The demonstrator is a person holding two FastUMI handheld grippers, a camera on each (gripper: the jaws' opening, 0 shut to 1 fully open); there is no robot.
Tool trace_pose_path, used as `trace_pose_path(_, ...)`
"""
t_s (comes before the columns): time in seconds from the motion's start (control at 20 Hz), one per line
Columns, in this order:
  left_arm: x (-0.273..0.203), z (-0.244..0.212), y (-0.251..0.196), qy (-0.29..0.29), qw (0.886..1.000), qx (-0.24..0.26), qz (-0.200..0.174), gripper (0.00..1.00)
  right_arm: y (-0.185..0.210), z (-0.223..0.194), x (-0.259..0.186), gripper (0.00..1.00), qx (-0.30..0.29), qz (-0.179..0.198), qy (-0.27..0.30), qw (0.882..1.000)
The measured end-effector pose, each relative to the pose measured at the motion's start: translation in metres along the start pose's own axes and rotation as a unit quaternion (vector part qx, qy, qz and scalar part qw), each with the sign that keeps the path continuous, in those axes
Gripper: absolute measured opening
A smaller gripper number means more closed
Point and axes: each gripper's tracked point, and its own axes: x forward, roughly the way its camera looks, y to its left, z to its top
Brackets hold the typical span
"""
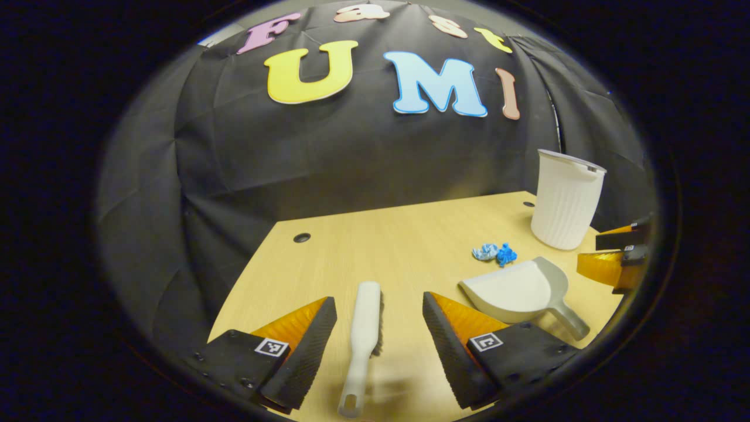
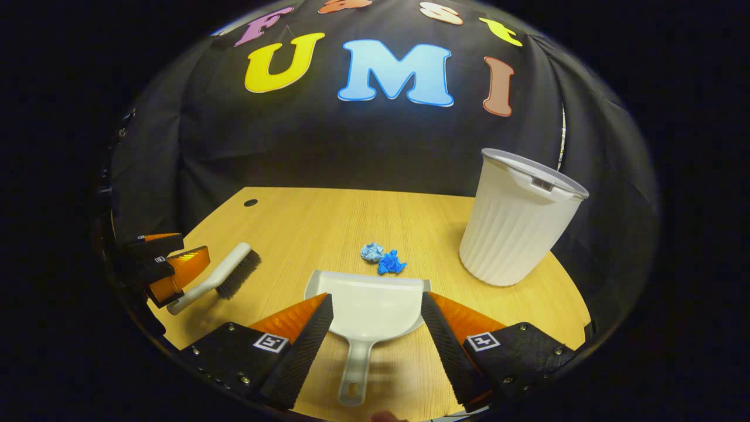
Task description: Pick up the small broom and dustpan from the desktop, sweep the trash into the dustpan with the broom, and then empty the trash into the garbage bin.
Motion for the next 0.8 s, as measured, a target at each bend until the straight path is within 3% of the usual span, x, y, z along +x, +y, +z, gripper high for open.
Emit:
trace_pose_path(0.25, 0.021, -0.039, 0.002, 0.071, 0.997, 0.005, -0.018, 0.97, -0.004, -0.03, 0.013, 0.95, 0.014, -0.012, 0.062, 0.998)
trace_pose_path(0.35, 0.03, -0.053, 0.007, 0.1, 0.995, 0.005, -0.021, 1.0, -0.004, -0.043, 0.018, 0.95, 0.017, -0.014, 0.089, 0.996)
trace_pose_path(0.6, 0.045, -0.08, 0.02, 0.15, 0.989, -0.009, -0.014, 0.97, 0.004, -0.07, 0.022, 0.95, 0.022, -0.001, 0.145, 0.989)
trace_pose_path(0.8, 0.054, -0.091, 0.025, 0.173, 0.985, -0.004, -0.016, 1.0, 0.015, -0.089, 0.034, 0.95, 0.021, 0.012, 0.187, 0.982)
